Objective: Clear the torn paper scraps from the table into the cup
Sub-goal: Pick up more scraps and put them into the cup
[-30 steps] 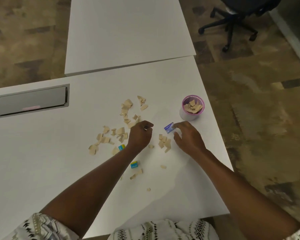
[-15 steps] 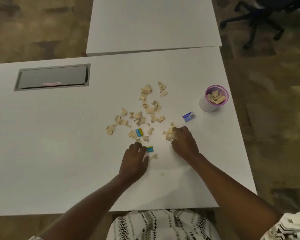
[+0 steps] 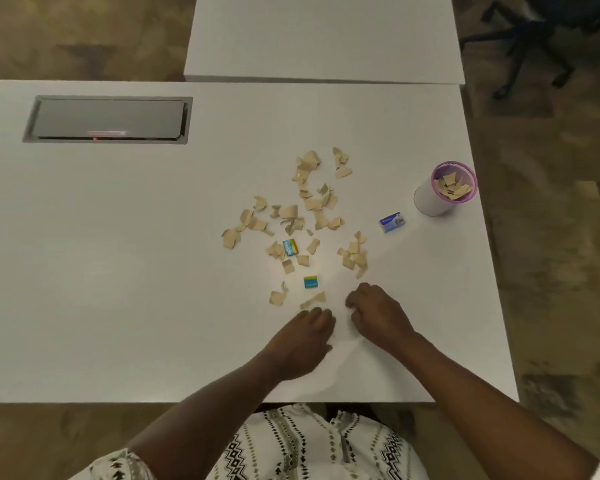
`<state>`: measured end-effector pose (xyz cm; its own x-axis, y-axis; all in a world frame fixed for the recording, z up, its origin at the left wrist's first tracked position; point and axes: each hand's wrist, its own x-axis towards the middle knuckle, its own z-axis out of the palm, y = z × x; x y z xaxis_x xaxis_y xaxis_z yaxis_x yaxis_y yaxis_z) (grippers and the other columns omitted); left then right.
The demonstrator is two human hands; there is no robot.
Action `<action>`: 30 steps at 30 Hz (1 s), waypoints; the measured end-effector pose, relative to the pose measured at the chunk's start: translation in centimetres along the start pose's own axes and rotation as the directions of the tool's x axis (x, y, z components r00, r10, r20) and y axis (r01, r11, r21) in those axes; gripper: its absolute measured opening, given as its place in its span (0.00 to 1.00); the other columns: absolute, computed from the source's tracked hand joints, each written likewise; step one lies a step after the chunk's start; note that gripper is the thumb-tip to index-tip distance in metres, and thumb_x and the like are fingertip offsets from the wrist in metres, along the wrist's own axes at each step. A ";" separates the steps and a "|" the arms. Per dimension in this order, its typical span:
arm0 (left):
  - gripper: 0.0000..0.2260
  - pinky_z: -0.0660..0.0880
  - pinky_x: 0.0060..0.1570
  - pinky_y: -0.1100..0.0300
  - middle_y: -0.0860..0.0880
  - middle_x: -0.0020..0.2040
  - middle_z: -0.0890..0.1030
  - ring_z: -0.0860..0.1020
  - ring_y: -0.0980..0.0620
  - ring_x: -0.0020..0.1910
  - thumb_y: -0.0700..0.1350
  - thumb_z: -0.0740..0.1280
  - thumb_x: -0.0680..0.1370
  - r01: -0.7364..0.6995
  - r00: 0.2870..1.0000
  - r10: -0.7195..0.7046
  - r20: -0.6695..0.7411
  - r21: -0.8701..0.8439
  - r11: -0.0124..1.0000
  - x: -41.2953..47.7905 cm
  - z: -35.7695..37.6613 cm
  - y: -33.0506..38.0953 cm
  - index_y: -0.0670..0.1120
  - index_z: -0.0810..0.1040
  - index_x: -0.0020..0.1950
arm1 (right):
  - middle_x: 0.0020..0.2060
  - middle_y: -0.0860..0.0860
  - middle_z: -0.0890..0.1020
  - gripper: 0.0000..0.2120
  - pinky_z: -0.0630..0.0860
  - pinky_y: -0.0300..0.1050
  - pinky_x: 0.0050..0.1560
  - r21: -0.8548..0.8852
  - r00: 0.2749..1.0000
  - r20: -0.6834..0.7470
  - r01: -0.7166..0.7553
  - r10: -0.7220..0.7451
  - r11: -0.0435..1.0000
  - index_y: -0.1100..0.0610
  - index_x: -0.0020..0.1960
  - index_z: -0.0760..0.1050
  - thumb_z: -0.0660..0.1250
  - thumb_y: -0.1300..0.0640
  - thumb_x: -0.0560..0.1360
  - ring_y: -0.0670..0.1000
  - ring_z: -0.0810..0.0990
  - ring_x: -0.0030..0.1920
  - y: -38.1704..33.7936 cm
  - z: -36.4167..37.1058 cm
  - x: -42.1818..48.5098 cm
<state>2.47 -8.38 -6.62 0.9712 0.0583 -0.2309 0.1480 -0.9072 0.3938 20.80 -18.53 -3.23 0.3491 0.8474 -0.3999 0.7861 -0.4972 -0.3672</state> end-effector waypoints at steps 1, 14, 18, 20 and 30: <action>0.24 0.74 0.60 0.49 0.43 0.64 0.71 0.72 0.43 0.60 0.52 0.60 0.79 0.055 0.998 -0.055 -0.005 -0.009 0.998 0.0 -0.4 -0.7 0.40 0.66 0.71 | 0.55 0.52 0.78 0.14 0.76 0.49 0.50 0.018 1.000 -0.019 -0.001 0.001 1.000 0.55 0.58 0.78 0.62 0.62 0.74 0.55 0.75 0.56 -0.2 -0.2 0.7; 0.38 0.75 0.58 0.50 0.40 0.75 0.59 0.67 0.40 0.67 0.63 0.63 0.77 0.711 0.679 -0.724 -0.117 -0.139 0.689 -0.5 -3.2 -3.4 0.46 0.54 0.79 | 0.79 0.55 0.48 0.37 0.70 0.59 0.66 0.003 0.963 0.022 -0.268 0.268 0.963 0.46 0.79 0.49 0.65 0.51 0.77 0.63 0.49 0.78 -1.5 -1.9 7.5; 0.39 0.75 0.59 0.51 0.40 0.78 0.55 0.65 0.40 0.69 0.58 0.66 0.77 0.700 0.693 -0.716 -0.088 -0.158 0.696 1.9 -3.6 -3.7 0.48 0.50 0.80 | 0.80 0.54 0.48 0.31 0.71 0.57 0.66 -0.085 0.979 0.042 -0.193 0.197 0.978 0.48 0.79 0.52 0.58 0.62 0.79 0.62 0.48 0.79 -3.0 -0.7 7.6; 0.36 0.76 0.57 0.51 0.40 0.79 0.54 0.64 0.40 0.70 0.52 0.66 0.79 0.655 0.742 -0.667 -0.069 -0.136 0.743 2.6 -3.8 -4.3 0.48 0.50 0.81 | 0.80 0.54 0.51 0.28 0.70 0.56 0.67 -0.111 0.989 0.029 -0.138 0.142 0.984 0.50 0.79 0.55 0.54 0.64 0.81 0.61 0.51 0.78 -3.3 -0.1 7.2; 0.33 0.77 0.56 0.50 0.38 0.78 0.58 0.64 0.39 0.70 0.36 0.65 0.75 0.392 0.920 -0.392 -0.009 0.043 0.919 0.2 -3.2 -6.0 0.43 0.57 0.79 | 0.65 0.54 0.70 0.11 0.78 0.52 0.48 -0.170 0.996 -0.078 0.018 -0.031 0.985 0.56 0.62 0.70 0.55 0.61 0.81 0.57 0.70 0.61 -2.7 0.9 4.1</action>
<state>2.40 -1.53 -6.17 0.8369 0.4132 -0.3591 0.5092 -0.8284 0.2334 19.63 -13.85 -4.59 0.3631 0.8744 -0.3218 0.8675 -0.4433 -0.2257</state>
